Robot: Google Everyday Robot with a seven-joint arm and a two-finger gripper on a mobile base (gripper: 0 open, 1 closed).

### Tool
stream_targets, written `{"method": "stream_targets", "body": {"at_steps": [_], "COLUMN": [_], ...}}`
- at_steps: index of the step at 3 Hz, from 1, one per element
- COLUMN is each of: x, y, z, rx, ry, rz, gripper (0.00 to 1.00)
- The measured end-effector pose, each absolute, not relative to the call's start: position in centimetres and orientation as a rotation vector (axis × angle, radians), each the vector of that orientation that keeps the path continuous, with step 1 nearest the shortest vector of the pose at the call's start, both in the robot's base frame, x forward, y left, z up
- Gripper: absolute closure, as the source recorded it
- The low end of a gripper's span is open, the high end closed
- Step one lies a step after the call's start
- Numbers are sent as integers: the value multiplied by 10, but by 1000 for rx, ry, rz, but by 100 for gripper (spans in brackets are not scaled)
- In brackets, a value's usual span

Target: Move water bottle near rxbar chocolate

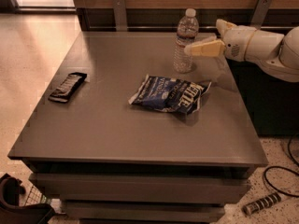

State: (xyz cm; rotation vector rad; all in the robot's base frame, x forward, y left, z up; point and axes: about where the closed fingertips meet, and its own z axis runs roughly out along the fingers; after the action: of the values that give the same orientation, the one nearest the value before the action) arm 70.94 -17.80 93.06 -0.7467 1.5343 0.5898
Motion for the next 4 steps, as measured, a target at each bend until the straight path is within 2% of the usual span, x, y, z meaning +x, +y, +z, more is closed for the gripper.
{"method": "stream_targets", "body": {"at_steps": [1, 3, 4], "x": [721, 738, 738], "y": [-161, -122, -119], "z": [919, 909, 909], "rx": [-742, -793, -796], "ry": [1548, 1544, 1542], "rz": [647, 723, 727], "gripper": [0, 45, 69]}}
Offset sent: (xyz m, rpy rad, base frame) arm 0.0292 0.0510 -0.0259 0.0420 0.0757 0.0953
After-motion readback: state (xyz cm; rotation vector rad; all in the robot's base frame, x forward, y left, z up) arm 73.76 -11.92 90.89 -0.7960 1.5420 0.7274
